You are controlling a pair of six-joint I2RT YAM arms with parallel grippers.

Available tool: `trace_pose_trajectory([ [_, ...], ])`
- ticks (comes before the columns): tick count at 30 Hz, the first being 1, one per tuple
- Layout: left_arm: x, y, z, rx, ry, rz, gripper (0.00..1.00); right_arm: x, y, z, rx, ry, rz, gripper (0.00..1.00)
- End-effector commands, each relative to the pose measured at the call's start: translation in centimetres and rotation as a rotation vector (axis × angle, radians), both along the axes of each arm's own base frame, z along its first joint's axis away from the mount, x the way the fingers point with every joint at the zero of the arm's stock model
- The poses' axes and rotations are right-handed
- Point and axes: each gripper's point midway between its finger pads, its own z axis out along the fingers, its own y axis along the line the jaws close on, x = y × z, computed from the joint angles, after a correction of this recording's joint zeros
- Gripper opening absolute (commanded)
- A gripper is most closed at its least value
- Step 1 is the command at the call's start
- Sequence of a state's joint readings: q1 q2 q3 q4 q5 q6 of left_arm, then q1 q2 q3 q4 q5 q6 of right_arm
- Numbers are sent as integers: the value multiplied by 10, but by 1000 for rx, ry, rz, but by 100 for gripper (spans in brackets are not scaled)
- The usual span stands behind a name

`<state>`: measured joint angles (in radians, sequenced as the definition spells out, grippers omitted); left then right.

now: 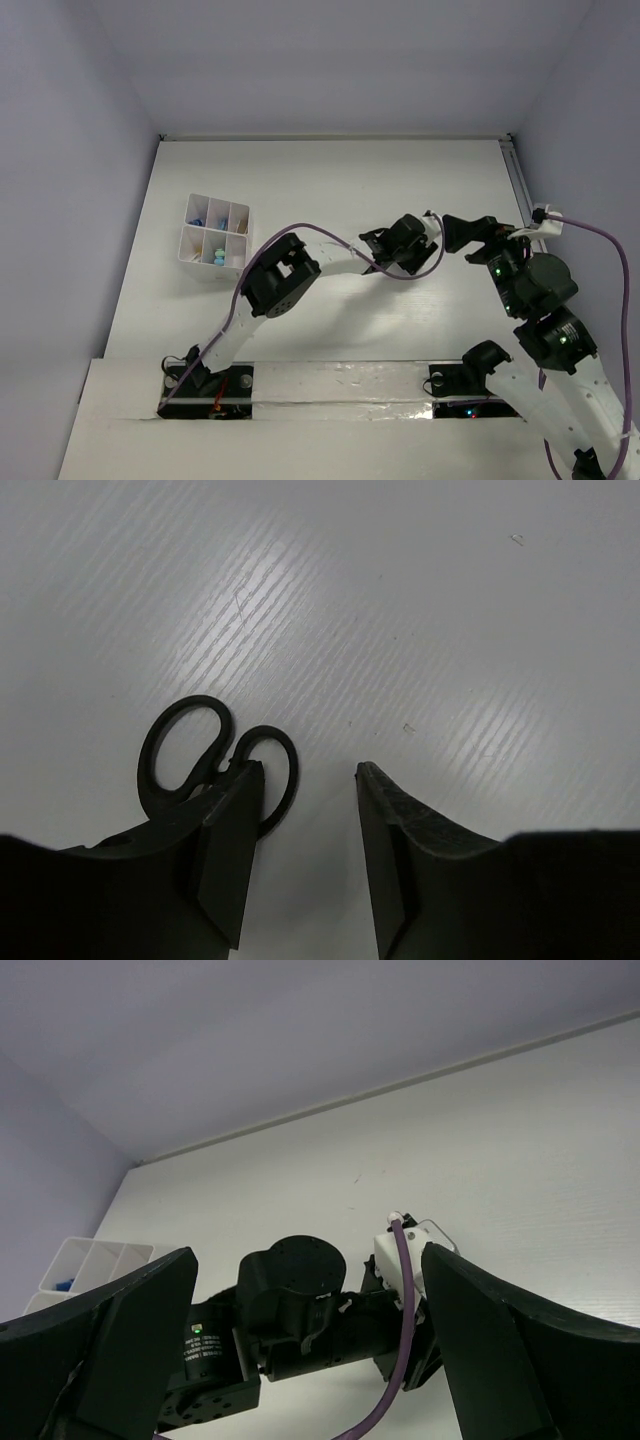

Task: Sort the stationery into containers
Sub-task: Pick up the scissors from the center of the board, then place the scissors in the storage box.

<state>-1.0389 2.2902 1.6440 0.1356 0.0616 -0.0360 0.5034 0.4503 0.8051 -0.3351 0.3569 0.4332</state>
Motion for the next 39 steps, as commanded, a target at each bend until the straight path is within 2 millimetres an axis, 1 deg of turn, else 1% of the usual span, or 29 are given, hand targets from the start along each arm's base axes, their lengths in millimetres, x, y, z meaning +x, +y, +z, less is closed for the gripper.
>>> trace_pose_trajectory([
  [1,-1,-10,3,-19,15,-18,39,1,1,11,1,-38,8,100],
  [3,-1,-12,1,-18,20,-21,32,1,2,10,1,-37,11,100],
  [6,-3,-11,-4,-13,36,-22,14,1,2,11,3,-41,11,100],
  [8,-4,-9,-5,-12,35,-18,14,1,2,12,6,-43,14,100],
  [12,0,-5,0,-12,16,10,0,0,6,14,9,-51,34,100],
  [14,2,-3,7,-21,1,21,0,0,7,14,11,-49,42,100],
  [15,2,-3,14,-35,-5,20,0,-1,7,13,9,-49,42,100],
  [16,2,-4,40,-79,-24,21,0,-1,7,13,9,-50,43,100],
  [17,0,-3,52,-110,-37,20,0,-1,7,14,7,-53,44,100],
  [18,5,1,92,-177,-75,29,0,-1,8,14,8,-54,50,100],
  [21,9,19,140,-295,-98,53,0,-2,12,15,9,-64,75,100],
  [22,7,29,182,-376,-126,50,0,-3,14,15,10,-67,82,100],
  [23,14,45,191,-422,-122,85,0,-4,14,16,15,-79,87,100],
  [24,16,56,206,-465,-125,98,0,-4,14,16,17,-85,88,100],
  [25,12,72,244,-546,-147,94,0,-5,15,17,18,-94,99,100],
  [26,23,90,266,-616,-175,123,0,-6,16,18,16,-102,103,100],
  [27,20,106,258,-635,-134,152,0,-6,17,18,9,-103,109,100],
  [28,14,127,292,-711,-166,159,0,-6,19,18,4,-101,121,100],
  [29,21,150,288,-731,-171,204,0,-6,21,17,-2,-97,128,100],
  [30,19,162,296,-763,-166,223,0,-5,23,16,-4,-90,135,100],
  [31,13,183,320,-811,-207,246,0,-3,28,13,-11,-78,158,100],
  [32,13,197,310,-796,-199,287,0,-3,30,12,-8,-76,169,100],
  [33,20,216,313,-804,-218,333,0,-3,33,12,-6,-76,180,100],
  [34,13,234,330,-850,-233,354,0,-4,37,11,-6,-77,203,100],
  [35,12,246,332,-866,-235,379,0,-3,38,10,-4,-75,208,100],
  [36,10,256,319,-859,-219,409,0,-4,39,9,-4,-76,214,100],
  [37,6,277,331,-909,-234,438,0,-5,41,10,-3,-80,227,100],
  [38,3,285,332,-934,-237,451,0,-5,42,10,-4,-78,230,100],
  [39,1,292,314,-930,-209,472,0,-6,42,10,-3,-80,234,100],
])
